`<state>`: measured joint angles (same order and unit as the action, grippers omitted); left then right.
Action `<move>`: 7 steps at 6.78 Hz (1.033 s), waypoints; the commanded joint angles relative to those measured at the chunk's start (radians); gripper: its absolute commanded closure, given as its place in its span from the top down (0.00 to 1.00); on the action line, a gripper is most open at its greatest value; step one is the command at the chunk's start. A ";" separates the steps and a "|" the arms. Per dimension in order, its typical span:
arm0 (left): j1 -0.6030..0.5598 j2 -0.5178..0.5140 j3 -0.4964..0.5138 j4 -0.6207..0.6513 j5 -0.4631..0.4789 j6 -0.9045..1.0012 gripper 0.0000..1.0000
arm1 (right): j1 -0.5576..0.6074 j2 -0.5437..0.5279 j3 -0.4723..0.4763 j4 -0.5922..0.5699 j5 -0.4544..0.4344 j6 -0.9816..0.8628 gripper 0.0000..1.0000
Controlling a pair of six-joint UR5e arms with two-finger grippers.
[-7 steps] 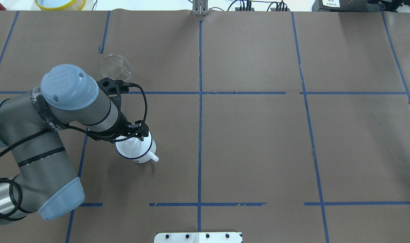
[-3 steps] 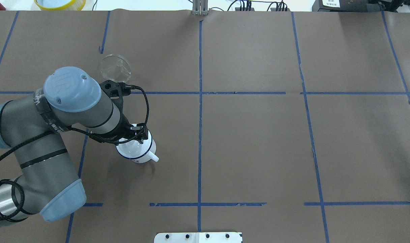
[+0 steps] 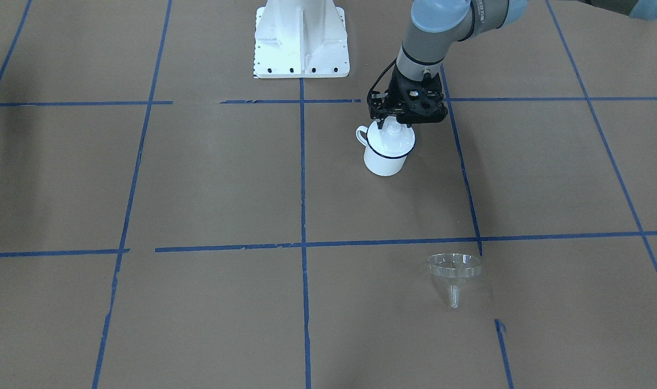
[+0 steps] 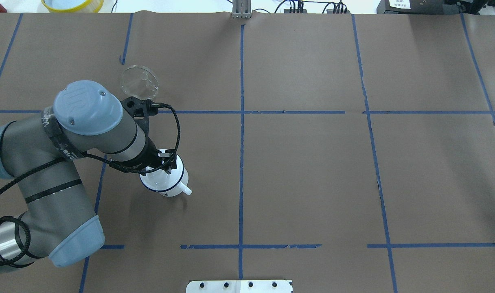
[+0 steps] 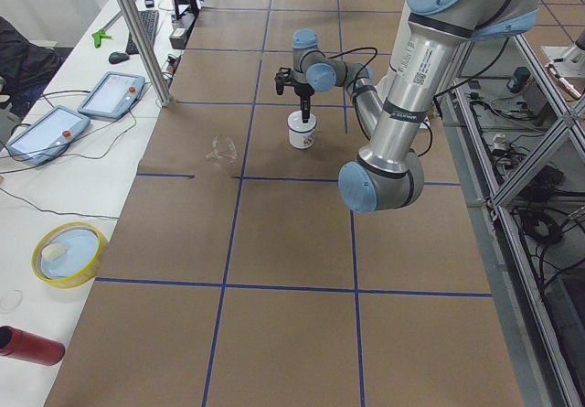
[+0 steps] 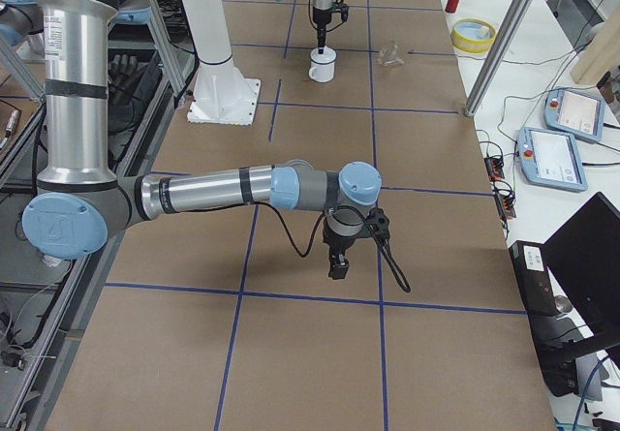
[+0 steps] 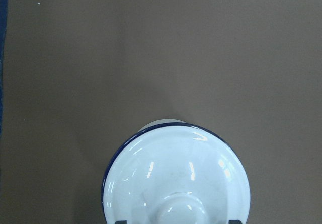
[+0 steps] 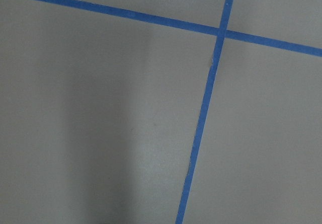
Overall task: Place funnel on cup
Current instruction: 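Close the left gripper on the white lid's knob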
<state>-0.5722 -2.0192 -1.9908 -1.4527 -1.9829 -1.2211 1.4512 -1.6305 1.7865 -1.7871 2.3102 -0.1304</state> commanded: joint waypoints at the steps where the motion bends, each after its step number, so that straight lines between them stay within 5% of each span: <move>1: 0.000 -0.001 -0.003 0.000 -0.001 0.000 0.30 | 0.000 0.000 0.001 0.000 0.000 0.000 1.00; 3: 0.000 -0.003 -0.017 0.006 -0.001 0.000 0.00 | 0.000 0.000 -0.001 0.000 0.000 0.000 1.00; 7: -0.046 -0.007 -0.166 0.182 -0.002 0.014 0.00 | 0.000 0.000 0.001 0.000 0.000 0.000 1.00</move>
<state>-0.5919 -2.0243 -2.1114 -1.3313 -1.9838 -1.2164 1.4512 -1.6306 1.7865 -1.7871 2.3102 -0.1297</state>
